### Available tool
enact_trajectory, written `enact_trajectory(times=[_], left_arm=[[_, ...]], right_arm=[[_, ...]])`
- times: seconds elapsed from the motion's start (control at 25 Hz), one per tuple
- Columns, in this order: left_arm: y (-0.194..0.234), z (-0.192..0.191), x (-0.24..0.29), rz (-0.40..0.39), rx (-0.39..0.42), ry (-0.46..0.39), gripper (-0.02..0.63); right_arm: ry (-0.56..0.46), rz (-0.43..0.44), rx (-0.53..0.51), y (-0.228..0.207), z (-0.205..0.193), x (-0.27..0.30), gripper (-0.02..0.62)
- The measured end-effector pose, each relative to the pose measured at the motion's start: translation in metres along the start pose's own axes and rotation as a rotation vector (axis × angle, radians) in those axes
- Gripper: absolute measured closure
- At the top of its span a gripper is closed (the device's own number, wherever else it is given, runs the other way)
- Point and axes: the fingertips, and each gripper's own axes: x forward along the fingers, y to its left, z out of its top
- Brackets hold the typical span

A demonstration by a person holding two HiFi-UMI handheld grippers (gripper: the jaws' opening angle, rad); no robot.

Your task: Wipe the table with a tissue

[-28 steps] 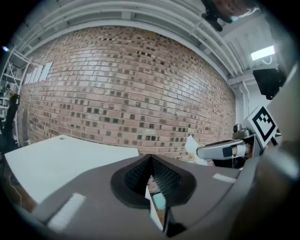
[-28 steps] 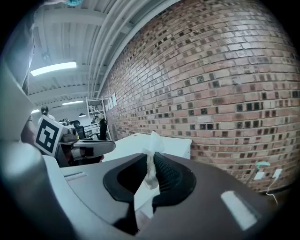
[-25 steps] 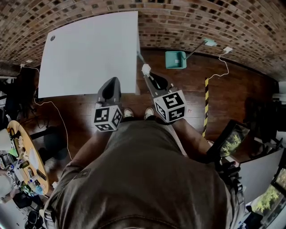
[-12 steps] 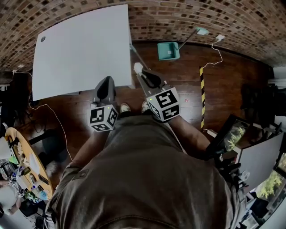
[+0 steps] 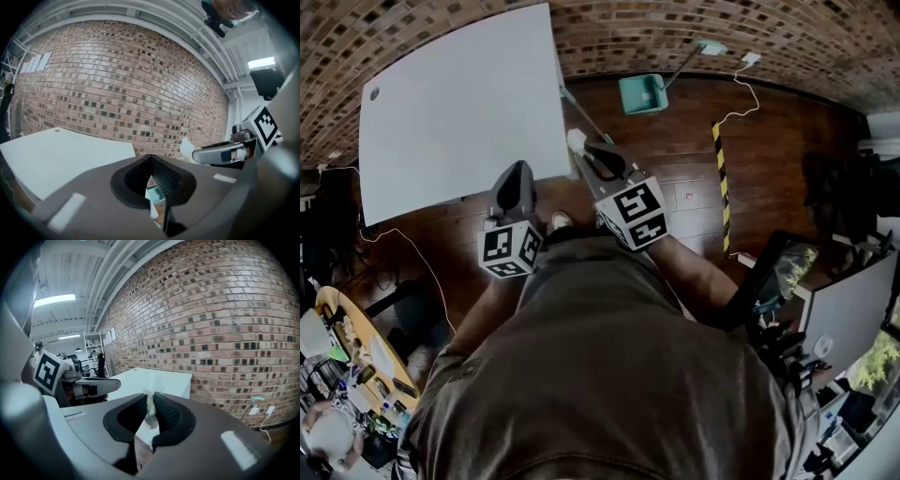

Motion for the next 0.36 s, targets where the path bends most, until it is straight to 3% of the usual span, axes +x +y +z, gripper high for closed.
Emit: enact_trajectory(times=[0.36], left_arm=[[-0.0032,-0.0005,0.0081,-0.032,0.011,0.004,0.604]], right_arm=[[0.007,-0.005,0.002,-0.0012,0.0001,0.0061,0.537]])
